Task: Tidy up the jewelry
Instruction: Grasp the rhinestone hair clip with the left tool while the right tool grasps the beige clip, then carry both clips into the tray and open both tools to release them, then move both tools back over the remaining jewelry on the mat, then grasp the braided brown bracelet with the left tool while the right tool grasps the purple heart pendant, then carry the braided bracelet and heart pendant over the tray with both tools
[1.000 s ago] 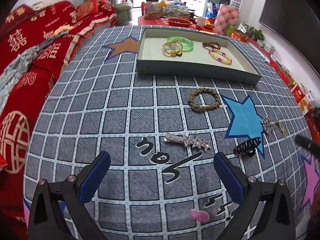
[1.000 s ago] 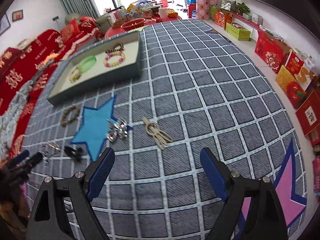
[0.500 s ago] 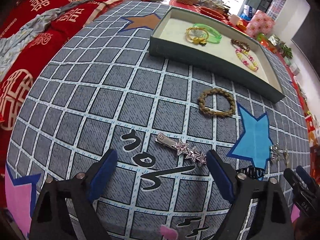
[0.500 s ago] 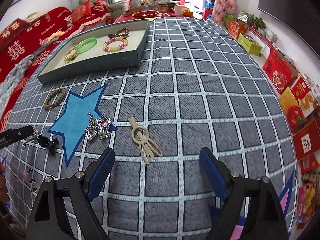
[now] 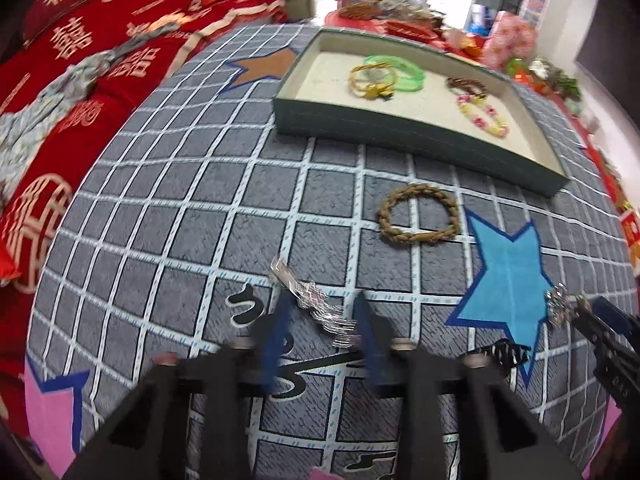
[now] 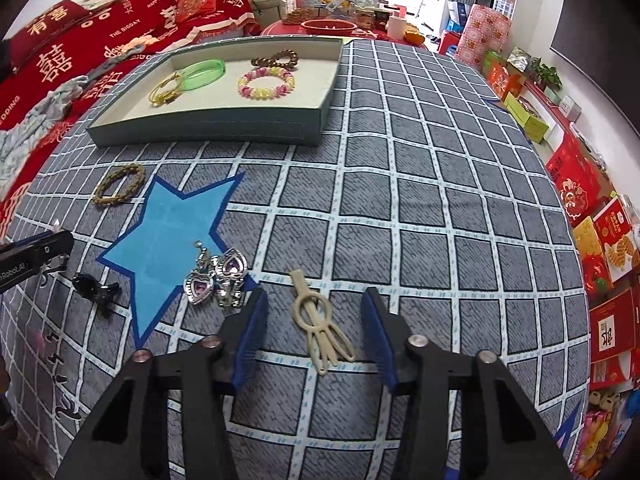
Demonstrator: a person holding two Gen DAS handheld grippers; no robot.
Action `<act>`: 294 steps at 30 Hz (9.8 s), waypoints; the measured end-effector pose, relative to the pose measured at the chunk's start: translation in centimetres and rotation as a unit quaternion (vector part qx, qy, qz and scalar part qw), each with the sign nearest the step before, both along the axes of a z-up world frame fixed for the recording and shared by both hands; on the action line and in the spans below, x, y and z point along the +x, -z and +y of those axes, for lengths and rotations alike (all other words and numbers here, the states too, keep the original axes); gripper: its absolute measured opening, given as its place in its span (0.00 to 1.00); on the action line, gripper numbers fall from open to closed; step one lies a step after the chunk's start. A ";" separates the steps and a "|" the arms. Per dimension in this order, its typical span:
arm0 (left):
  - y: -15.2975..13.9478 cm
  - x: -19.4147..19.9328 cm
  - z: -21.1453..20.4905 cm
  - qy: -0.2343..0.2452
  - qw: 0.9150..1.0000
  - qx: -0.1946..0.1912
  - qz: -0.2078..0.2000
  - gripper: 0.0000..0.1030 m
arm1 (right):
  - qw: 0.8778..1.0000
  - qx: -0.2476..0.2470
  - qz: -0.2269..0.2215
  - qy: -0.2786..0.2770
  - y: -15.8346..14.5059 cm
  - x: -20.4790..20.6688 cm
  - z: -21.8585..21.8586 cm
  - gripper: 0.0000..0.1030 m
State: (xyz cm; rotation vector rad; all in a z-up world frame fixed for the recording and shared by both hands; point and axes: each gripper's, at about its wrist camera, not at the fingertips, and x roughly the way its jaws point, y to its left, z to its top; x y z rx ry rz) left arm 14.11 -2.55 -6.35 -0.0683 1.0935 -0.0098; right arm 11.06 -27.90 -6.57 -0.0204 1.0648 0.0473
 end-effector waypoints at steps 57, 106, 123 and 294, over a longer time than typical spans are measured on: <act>-5.4 15.8 -0.9 0.148 0.985 -0.015 -0.089 0.21 | 0.985 0.158 -0.039 0.050 -6.8 18.5 2.1 0.20; -6.7 11.7 -1.1 0.145 0.981 0.024 -0.128 0.21 | 0.969 0.221 -0.079 0.070 -7.6 12.0 0.9 0.80; -6.2 4.1 1.6 0.121 0.982 0.019 -0.146 1.00 | 0.969 0.218 -0.052 0.104 -6.0 3.3 0.4 0.85; -1.8 16.8 -3.1 0.131 0.988 0.017 -0.082 0.25 | 0.990 0.125 -0.015 0.058 -2.3 18.8 2.7 0.17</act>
